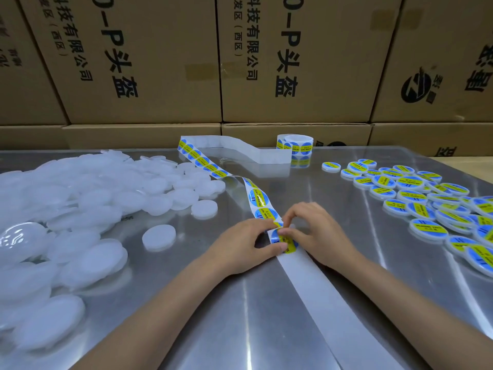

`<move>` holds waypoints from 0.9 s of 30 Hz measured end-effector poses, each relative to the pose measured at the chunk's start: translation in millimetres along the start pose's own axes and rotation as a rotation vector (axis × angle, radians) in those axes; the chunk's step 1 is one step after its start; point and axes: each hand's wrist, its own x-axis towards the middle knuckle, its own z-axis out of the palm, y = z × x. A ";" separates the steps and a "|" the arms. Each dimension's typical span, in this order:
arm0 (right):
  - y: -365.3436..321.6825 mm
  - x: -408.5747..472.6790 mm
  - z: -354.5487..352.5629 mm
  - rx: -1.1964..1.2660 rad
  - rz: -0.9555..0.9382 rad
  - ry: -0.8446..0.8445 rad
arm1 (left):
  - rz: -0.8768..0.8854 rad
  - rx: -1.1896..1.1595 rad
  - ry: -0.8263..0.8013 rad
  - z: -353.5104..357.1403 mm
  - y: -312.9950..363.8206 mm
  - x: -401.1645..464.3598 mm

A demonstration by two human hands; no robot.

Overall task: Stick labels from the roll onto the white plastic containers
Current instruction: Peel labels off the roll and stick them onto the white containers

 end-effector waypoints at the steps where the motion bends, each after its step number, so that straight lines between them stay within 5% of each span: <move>1: -0.1 0.1 -2.1 0.016 0.005 -0.014 | 0.002 0.021 -0.026 -0.9 -0.2 -0.3; 8: -10.9 2.0 -31.1 0.387 0.194 -0.119 | 0.014 0.120 -0.132 -6.9 1.2 -4.3; 14: -22.9 3.9 -38.8 0.924 0.328 0.003 | -0.002 0.191 -0.191 -7.6 4.1 -8.5; 18: -29.5 -1.9 -20.5 1.090 0.426 -0.088 | 0.002 0.062 -0.104 -12.4 7.7 -8.9; 20: -30.8 -5.0 -14.3 1.086 0.494 -0.121 | -0.079 0.139 -0.010 -21.0 3.2 -10.2; 24: -30.4 -7.1 -9.9 1.097 0.582 -0.135 | -0.441 0.774 0.065 -44.6 -15.0 -22.3; 27: -30.7 -6.9 -8.2 1.097 0.611 -0.130 | -0.788 0.804 -0.017 -59.2 -27.5 -34.6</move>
